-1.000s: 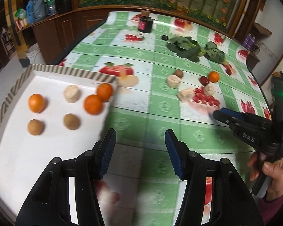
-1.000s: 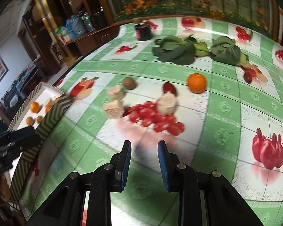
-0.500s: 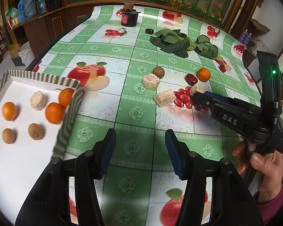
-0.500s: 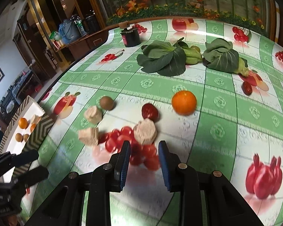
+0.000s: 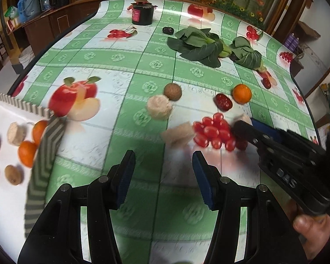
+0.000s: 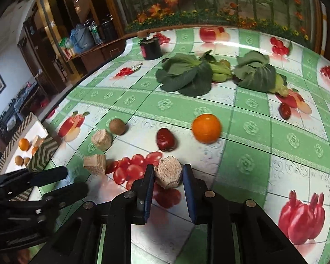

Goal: Organize fruits
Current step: 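Grasp a square beige bun with the left gripper while the right grasps a hexagonal bun, then carry both buns over the white tray and open both grippers to drop them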

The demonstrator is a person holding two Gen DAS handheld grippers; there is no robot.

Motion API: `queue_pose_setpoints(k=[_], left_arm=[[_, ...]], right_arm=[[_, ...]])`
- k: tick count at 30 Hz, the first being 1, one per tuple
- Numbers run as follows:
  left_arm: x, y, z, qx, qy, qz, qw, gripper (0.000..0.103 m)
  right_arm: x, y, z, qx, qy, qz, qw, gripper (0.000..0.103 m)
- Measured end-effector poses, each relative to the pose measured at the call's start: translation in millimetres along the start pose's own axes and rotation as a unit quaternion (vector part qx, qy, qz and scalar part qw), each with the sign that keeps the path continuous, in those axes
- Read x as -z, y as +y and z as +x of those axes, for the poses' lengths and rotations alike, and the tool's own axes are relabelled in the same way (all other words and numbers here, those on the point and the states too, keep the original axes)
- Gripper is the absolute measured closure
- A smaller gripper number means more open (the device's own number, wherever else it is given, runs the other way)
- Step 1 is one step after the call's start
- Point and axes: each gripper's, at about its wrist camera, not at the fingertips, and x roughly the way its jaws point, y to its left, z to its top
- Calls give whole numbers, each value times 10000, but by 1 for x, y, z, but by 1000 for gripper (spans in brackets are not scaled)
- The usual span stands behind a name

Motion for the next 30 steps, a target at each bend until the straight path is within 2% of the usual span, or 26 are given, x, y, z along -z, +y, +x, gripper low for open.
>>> queue_pose_setpoints(k=[7, 11, 12, 13, 14, 15, 22, 30], left_arm=[[-14, -8, 15, -93, -95, -32, 9999, 49], [-18, -6, 18, 56, -214, -49, 9997, 49], [-17, -6, 17, 83, -233, -15, 9997, 52], [-16, -6, 17, 88, -252, 44, 9996, 61], [-14, -7, 16, 93, -259, 94, 9996, 66], [-13, -7, 15, 79, -249, 160, 9995, 67], [4, 7, -1, 65, -279, 96, 9995, 67], [26, 17, -38, 40, -528, 94, 9986, 67]], right_arm=[[0, -13, -1, -71, 48, 187, 9998, 78], [0, -11, -1, -73, 46, 117, 9999, 78], [0, -11, -1, -73, 43, 93, 9999, 78], [0, -11, -1, -76, 44, 83, 9999, 78], [0, -11, -1, -77, 46, 75, 9999, 78], [0, -11, -1, -76, 51, 67, 9999, 78], [0, -2, -4, -151, 82, 16, 9999, 78], [11, 31, -29, -368, -52, -193, 9991, 78]])
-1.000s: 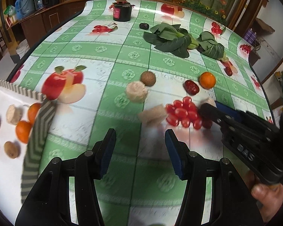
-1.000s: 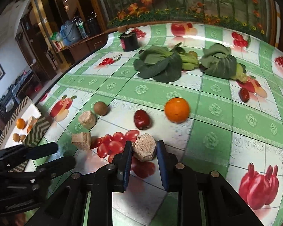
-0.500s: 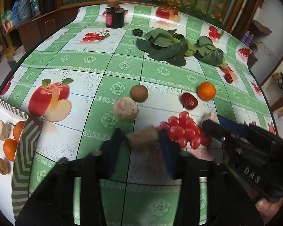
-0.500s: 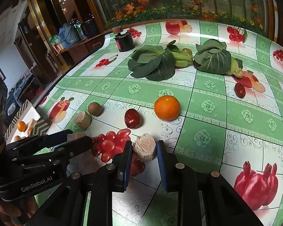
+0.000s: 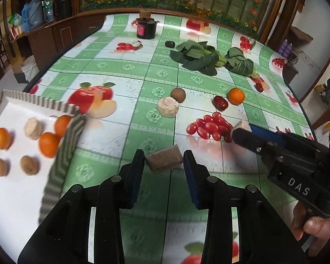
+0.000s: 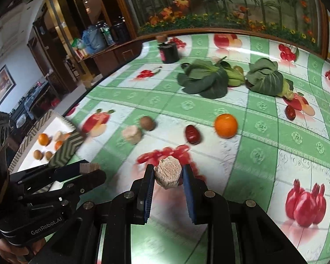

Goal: Organize fruits
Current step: 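Carry both buns over the white tray and open both grippers to drop them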

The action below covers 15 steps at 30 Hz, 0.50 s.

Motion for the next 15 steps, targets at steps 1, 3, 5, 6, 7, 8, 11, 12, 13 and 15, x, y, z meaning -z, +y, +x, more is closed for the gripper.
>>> queue_pose_setpoints(k=[1, 3, 5, 6, 7, 8, 11, 12, 13, 15], left_arm=[[2, 1, -4, 1, -25, 3, 10000, 67], [7, 2, -13, -1, -77, 29, 10000, 67], [11, 4, -23, -10, -147, 50, 9999, 67], [13, 5, -28, -26, -193, 60, 9998, 67], [14, 7, -32, -45, -226, 63, 9997, 67], [16, 9, -37, -82, -274, 75, 9996, 67], [23, 18, -50, -190, -376, 69, 9991, 67], [25, 22, -54, -210, -392, 53, 9990, 67], [27, 26, -58, -231, -414, 21, 9989, 67], [30, 34, -66, -277, -482, -31, 9985, 67]], right_arm=[[2, 2, -1, -22, -2, -7, 10000, 78], [7, 11, -5, -55, -5, -36, 10000, 78], [12, 18, -9, -88, -16, -53, 9999, 78], [14, 22, -10, -118, -21, -58, 9999, 78], [16, 26, -12, -143, -29, -66, 9999, 78], [18, 30, -13, -163, -37, -79, 9998, 78], [23, 42, -16, -250, -58, -105, 9996, 78], [25, 46, -17, -284, -59, -120, 9995, 78], [26, 51, -17, -302, -55, -144, 9994, 78], [28, 60, -18, -317, -59, -203, 9993, 78]])
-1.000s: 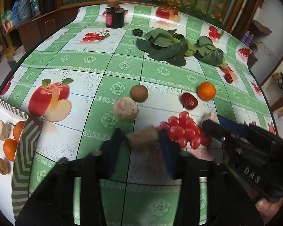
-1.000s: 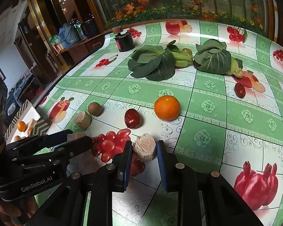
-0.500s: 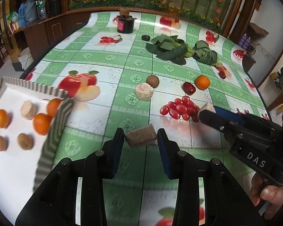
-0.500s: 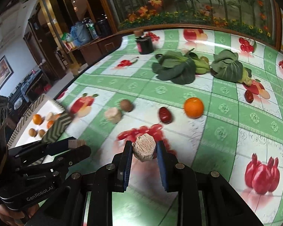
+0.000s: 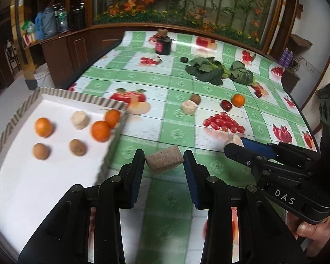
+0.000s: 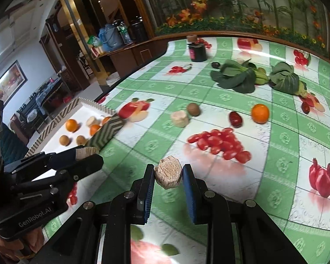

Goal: Organize fruits
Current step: 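Carry both buns over the white tray and open both grippers to drop them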

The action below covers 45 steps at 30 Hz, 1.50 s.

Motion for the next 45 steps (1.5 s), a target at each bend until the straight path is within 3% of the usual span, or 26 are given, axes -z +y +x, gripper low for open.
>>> queue_pose_setpoints(k=[9, 21, 45], left_arm=[[6, 43, -37, -278, -306, -143, 9990, 67], [13, 111, -59, -546, -317, -572, 9964, 67], [10, 181, -23, -737, 338, -1129, 9903, 67]], right_arm=[[0, 46, -5, -125, -73, -352, 9993, 78], [-3, 100, 6, -326, -7, -858, 9958, 78], [-23, 181, 64, -854, 445, -1585, 9827, 78]])
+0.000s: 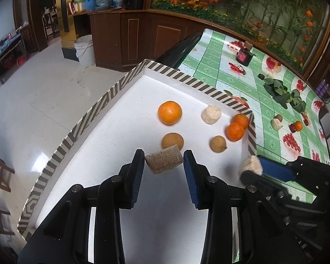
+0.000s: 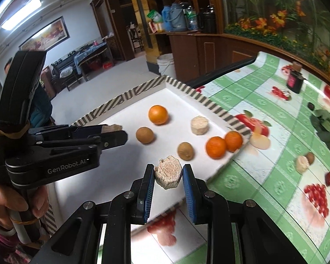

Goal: Organize fruits
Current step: 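Carry both buns over the white tray and open both grippers to drop them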

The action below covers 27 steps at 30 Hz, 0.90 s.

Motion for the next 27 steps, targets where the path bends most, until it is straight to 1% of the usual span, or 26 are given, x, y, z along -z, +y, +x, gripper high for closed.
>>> queue_pose_setpoints(k=[5, 13, 18, 21, 23, 24, 25, 27], left_arm=[[-1, 6, 9, -17, 130, -68, 9999, 67], [-2, 15, 17, -61, 265, -149, 9995, 67], [0, 15, 22, -116, 384, -136, 9991, 67], [1, 15, 21, -187, 381, -91, 9991, 66], [2, 17, 19, -228, 360, -109, 9990, 59], [3, 19, 18, -223, 342, -155, 9990, 50], [3, 20, 17, -216, 315, -193, 9991, 45], [3, 22, 14, -231, 252, -259, 9991, 45]], right_arm=[[-5, 8, 21, -81, 220, -128, 9996, 78], [-10, 10, 43, -178, 445, -221, 9986, 78], [-9, 12, 54, -121, 548, -271, 9981, 78], [-7, 10, 61, -107, 663, -232, 9975, 78], [-6, 8, 62, -113, 639, -182, 9977, 77], [-7, 7, 60, -122, 611, -152, 9979, 76], [-7, 7, 57, -147, 572, -129, 9982, 75], [-7, 6, 51, -180, 484, -96, 9986, 75]])
